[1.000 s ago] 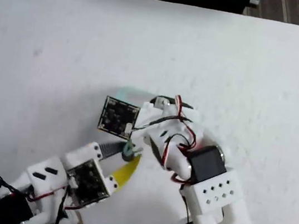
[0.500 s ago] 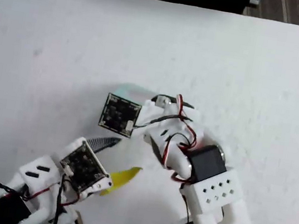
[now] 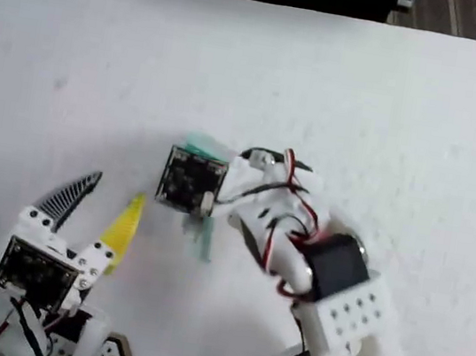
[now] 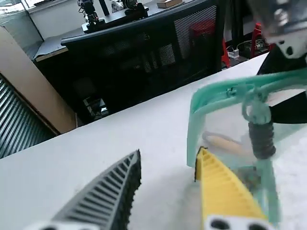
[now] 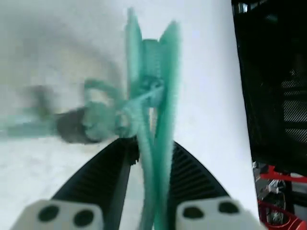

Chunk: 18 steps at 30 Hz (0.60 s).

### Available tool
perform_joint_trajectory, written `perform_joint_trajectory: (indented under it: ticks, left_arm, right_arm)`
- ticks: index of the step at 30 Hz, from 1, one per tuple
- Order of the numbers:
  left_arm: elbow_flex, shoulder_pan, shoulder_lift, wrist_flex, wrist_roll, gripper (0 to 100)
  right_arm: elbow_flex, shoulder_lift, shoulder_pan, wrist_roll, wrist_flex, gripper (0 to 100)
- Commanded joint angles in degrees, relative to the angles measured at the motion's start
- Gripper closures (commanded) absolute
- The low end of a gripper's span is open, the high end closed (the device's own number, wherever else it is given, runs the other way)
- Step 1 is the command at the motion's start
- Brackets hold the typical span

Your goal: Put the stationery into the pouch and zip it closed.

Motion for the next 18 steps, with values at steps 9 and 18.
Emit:
perform_joint_trajectory:
  ticks: [9, 18]
  left_arm:
    - [-10.55, 3.38, 0.22, 6.15, -1.67, 66]
    - [-12.13, 4.35, 0.22, 7.38, -2.73, 66]
  right_arm:
    - [-16.44, -8.84, -10.24, -0.18, 13.93, 98.1]
    - [-27.78, -8.75, -21.67, 6.15, 29.67, 98.1]
